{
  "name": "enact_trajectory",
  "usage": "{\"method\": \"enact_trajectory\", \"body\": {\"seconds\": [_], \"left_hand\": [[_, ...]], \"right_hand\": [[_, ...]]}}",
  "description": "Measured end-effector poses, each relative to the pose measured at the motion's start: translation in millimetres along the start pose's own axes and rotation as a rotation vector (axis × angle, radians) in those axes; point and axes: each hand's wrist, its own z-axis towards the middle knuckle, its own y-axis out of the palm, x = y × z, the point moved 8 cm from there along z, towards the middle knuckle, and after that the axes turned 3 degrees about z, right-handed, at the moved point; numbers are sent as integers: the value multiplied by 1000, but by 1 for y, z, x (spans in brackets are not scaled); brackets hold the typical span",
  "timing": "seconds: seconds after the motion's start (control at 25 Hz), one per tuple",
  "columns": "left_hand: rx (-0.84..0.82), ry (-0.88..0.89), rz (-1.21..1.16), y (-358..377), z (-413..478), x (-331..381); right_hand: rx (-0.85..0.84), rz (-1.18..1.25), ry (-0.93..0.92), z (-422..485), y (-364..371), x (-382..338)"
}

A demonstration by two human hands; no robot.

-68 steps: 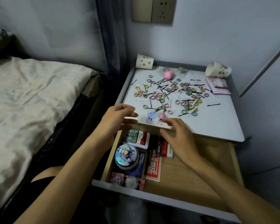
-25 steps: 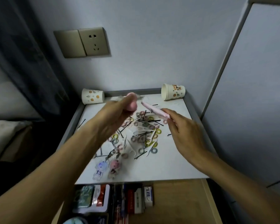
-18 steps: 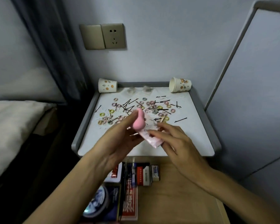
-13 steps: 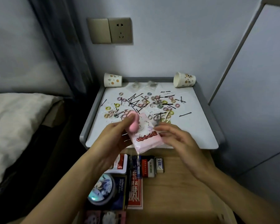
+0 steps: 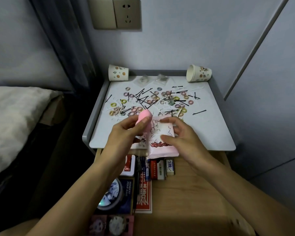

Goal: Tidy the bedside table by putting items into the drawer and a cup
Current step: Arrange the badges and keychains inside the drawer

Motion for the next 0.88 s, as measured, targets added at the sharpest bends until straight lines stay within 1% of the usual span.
{"method": "enact_trajectory", "body": {"seconds": [0.16,0.24,0.32,0.4,0.44,0.52,0.56,0.6,0.68,0.72,0.76,0.8,0.84,0.88], "left_hand": [[-88,-79,-58,3,2,-13],[-98,-62,-21,4,3,-16],[-33,-3,90,3,5,-18],[53,99,255,0,5,-17],[75,179,396,1,5,-14],[67,349,700,11,1,-6],[45,409,784,17,-2,-4],[7,422,798,20,-2,-4],[-27,336,690,14,2,-4],[12,304,644,4,7,-5],[101,309,679,-7,11,-2],[219,334,806,-19,16,3],[304,345,968,-27,20,4],[342,321,1135,-29,25,1]], "right_hand": [[-3,-71,-53,-2,1,1],[-8,-99,-75,-4,2,-1],[-20,-50,-40,-7,7,-1],[-62,182,84,-11,14,8],[-92,260,131,-13,17,13],[-143,225,160,-17,20,17],[-151,195,162,-18,20,19],[-129,181,167,-18,16,20],[-33,185,150,-14,2,15],[19,201,128,-11,-8,13],[69,228,105,-8,-17,8],[112,260,78,-5,-25,4],[150,289,59,-2,-30,1],[173,305,46,0,-34,-1]]}}
